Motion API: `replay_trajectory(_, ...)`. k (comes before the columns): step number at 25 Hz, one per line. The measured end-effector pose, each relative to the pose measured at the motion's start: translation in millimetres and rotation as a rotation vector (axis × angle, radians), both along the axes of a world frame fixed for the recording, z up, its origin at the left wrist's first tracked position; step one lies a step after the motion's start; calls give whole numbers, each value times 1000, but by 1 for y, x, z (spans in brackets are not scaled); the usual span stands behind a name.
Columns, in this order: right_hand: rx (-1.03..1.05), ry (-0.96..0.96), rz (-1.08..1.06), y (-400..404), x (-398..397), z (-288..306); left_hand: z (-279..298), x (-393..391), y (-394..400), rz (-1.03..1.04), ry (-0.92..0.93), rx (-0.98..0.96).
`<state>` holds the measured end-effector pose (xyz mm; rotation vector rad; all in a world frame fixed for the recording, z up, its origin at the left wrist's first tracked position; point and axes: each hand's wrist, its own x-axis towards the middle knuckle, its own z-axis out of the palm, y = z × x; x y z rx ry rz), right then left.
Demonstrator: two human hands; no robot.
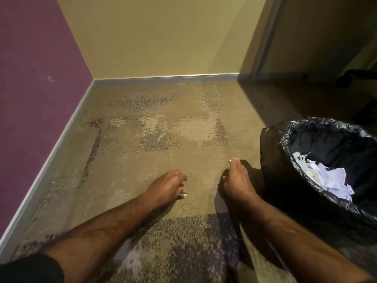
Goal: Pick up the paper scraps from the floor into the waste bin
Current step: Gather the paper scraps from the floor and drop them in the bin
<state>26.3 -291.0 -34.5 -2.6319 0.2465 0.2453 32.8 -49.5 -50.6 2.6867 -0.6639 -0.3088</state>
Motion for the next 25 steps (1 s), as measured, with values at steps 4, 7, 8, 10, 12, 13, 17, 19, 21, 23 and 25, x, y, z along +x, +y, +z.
replay_trajectory(4, 194, 8, -198, -10, 16, -15, -12, -3, 4, -43, 64, 5)
replay_trajectory(7, 146, -23, -226, -14, 32, -19, -17, -4, 3, -15, 37, -44)
replay_trajectory(8, 113, -37, -207, -15, 36, -21, -19, -4, 3, -15, 29, -56)
replay_trajectory(10, 31, -80, -116, -15, 43, -24, -21, -4, 2, -14, 14, -75)
replay_trajectory(12, -71, -108, -21, -13, 46, -26, -22, -4, 2, -19, -3, -74)
replay_trajectory(13, -116, -115, 7, -12, 46, -27, -22, -3, 2, -28, -14, -71)
replay_trajectory(17, -226, -119, 28, -9, 37, -33, -23, -4, -1, -99, -92, -22)
replay_trajectory(19, -240, -125, 45, -9, 32, -33, -22, -6, -3, -136, -143, 16)
replay_trajectory(21, -257, -135, 79, -9, 26, -32, -22, -7, -6, -169, -179, 69)
replay_trajectory(23, -273, -158, 122, -8, 20, -29, -22, -6, -9, -192, -188, 99)
replay_trajectory(25, -267, -190, 157, -6, 14, -25, -18, -1, -11, -199, -196, 106)
